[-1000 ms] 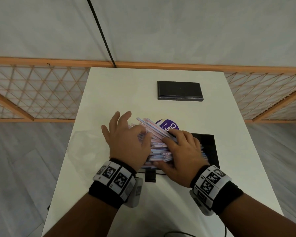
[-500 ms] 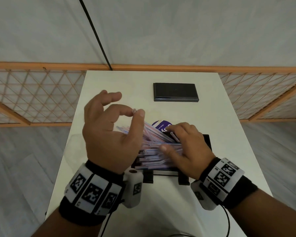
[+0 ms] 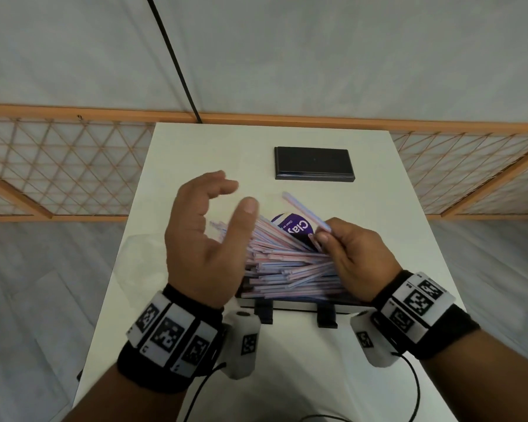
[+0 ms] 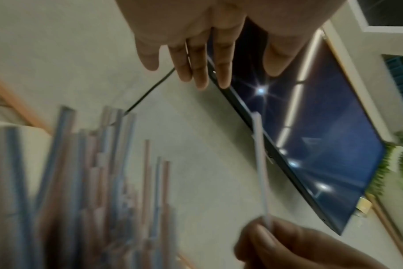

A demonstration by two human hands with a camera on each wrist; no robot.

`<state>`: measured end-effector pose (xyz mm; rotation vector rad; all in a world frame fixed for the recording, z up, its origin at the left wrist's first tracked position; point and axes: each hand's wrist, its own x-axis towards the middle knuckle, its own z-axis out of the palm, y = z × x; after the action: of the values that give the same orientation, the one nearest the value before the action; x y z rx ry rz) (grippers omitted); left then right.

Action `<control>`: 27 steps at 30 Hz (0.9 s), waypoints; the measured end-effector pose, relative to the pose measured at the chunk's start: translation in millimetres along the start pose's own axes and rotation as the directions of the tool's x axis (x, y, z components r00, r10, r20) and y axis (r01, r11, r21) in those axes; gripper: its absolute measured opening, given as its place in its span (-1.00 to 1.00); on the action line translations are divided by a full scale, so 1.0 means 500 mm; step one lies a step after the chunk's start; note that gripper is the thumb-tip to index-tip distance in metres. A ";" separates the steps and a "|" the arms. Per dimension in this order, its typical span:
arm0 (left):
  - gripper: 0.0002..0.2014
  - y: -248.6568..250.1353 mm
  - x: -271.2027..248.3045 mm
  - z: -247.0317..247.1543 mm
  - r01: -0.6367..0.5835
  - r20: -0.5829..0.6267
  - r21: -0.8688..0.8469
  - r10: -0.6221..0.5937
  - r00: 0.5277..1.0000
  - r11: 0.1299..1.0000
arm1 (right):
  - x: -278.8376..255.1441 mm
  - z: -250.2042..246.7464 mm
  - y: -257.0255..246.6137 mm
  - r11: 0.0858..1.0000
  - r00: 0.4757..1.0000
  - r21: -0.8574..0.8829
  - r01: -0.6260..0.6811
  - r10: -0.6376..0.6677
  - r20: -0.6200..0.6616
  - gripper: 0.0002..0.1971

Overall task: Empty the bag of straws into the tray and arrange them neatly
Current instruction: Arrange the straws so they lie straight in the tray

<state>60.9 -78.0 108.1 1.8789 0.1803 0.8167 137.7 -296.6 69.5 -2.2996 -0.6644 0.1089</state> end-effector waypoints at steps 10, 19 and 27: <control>-0.56 -0.070 -0.021 0.040 0.746 0.079 -0.382 -0.785 0.615 0.546 | -0.033 0.008 0.054 0.975 0.969 -0.079 -0.207 0.215 0.125 -0.72; -0.82 -0.081 -0.031 0.063 0.725 0.112 -0.450 -0.772 0.626 0.522 | -0.034 0.050 0.037 0.903 0.883 -0.412 -0.121 0.287 0.371 -0.10; -0.74 -0.058 -0.042 0.078 0.661 0.031 -0.478 -0.741 0.671 0.579 | -0.026 0.114 -0.025 0.953 0.981 -0.292 0.075 -0.018 0.193 -0.55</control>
<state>75.6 -104.3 64.5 1.1152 0.7436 0.3930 106.2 -259.4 34.9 -2.5833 -0.8834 0.2199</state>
